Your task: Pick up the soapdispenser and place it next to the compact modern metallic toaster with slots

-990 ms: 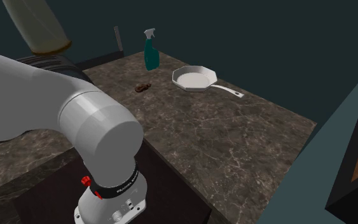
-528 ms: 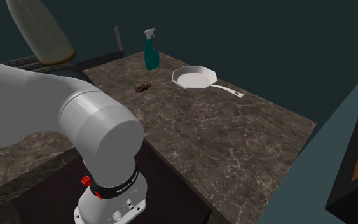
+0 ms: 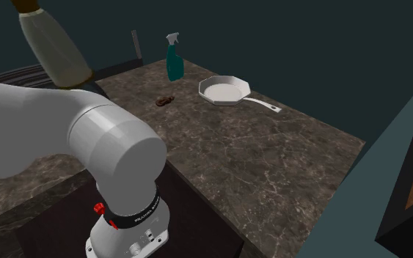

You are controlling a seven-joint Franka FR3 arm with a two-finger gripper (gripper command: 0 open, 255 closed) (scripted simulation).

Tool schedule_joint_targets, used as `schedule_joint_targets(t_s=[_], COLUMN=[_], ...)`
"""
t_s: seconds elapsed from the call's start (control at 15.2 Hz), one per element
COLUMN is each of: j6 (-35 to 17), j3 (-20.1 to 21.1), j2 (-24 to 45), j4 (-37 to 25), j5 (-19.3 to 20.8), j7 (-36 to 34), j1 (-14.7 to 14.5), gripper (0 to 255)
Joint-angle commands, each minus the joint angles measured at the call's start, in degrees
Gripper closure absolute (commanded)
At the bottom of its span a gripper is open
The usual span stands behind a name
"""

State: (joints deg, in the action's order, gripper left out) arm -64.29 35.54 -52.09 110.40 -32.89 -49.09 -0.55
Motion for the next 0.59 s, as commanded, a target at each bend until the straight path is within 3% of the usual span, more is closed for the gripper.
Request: schedule_joint_targets(t_s=[0.0,0.53], j6=[-1.14,-5.38], j3=[0.33,1.73], j2=[-1.00,-4.76], j4=[2.05,9.95], j5=[-0.41,-2.05], j7=[0.35,1.81], j1=[-0.29,-1.55], gripper=[255,255])
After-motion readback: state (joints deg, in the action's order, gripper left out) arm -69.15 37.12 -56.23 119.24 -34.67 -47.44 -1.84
